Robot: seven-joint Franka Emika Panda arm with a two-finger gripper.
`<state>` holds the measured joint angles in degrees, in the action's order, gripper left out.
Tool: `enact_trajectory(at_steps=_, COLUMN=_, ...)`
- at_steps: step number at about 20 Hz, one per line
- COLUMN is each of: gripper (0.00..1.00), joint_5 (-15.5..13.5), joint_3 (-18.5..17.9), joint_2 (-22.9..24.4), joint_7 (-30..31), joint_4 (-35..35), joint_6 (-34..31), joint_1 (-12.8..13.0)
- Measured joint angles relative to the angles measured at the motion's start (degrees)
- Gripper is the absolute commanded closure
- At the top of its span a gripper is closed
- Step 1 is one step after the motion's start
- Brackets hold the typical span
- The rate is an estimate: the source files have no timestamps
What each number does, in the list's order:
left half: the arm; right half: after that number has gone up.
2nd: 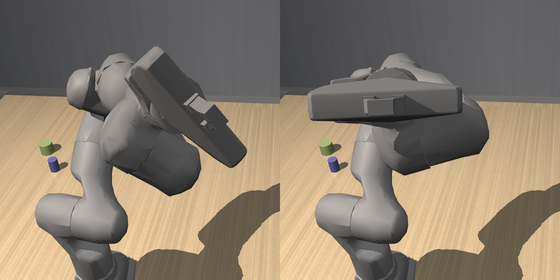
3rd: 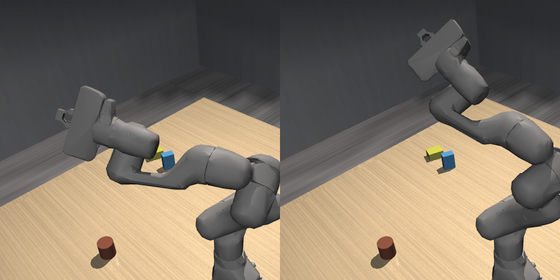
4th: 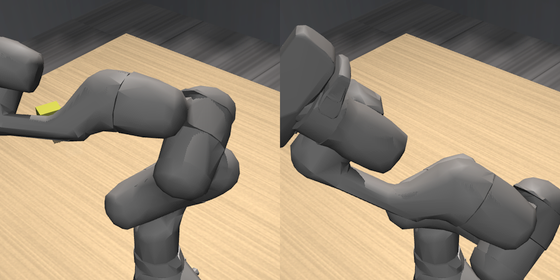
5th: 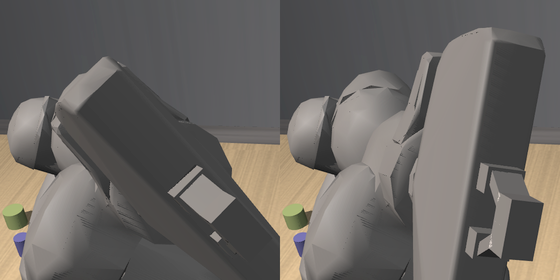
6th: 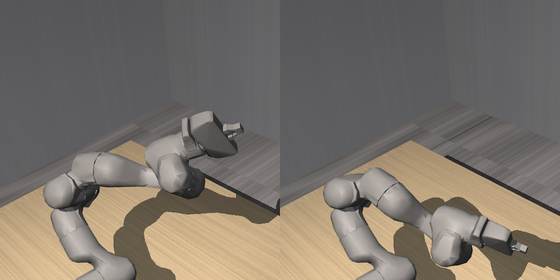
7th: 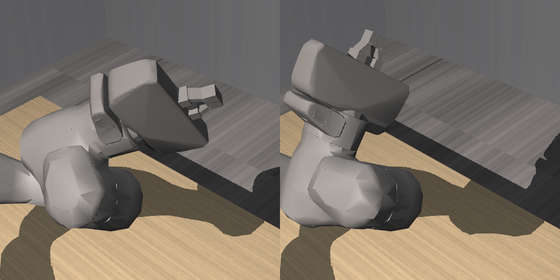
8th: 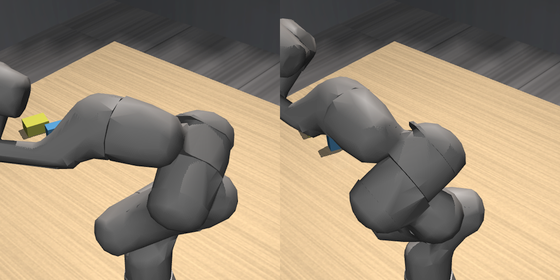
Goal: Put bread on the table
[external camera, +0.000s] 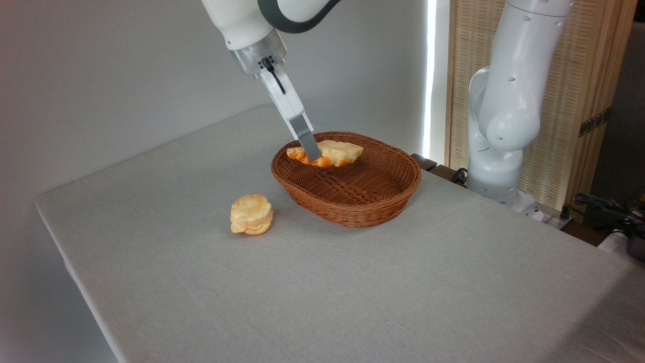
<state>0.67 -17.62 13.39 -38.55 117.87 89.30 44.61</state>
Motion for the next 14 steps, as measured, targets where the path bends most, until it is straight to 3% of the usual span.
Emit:
enact_trajectory(at_steps=5, gripper=0.59, joint_5=0.0, joint_3=-0.6, joint_2=-0.1, joint_7=0.0, joint_4=-2.3, joint_6=7.0, joint_1=-0.2)
enact_trajectory(at_steps=9, gripper=0.55, joint_5=0.0, joint_3=-3.9, joint_2=-0.6, joint_7=0.0, joint_4=-3.0, joint_6=15.2, joint_1=-0.3)
enact_trajectory(at_steps=11, gripper=0.46, joint_5=0.0, joint_3=-5.4, joint_2=-1.1, joint_7=0.0, joint_4=-3.6, joint_6=18.3, joint_1=-0.4)
enact_trajectory(at_steps=13, gripper=0.09, joint_5=0.0, joint_3=-6.1, joint_2=-2.2, joint_7=0.0, joint_4=-4.1, joint_6=21.4, joint_1=-0.4)
enact_trajectory(at_steps=14, gripper=0.02, joint_5=0.0, joint_3=-6.3, joint_2=-2.9, joint_7=0.0, joint_4=-4.2, joint_6=23.0, joint_1=-0.4)
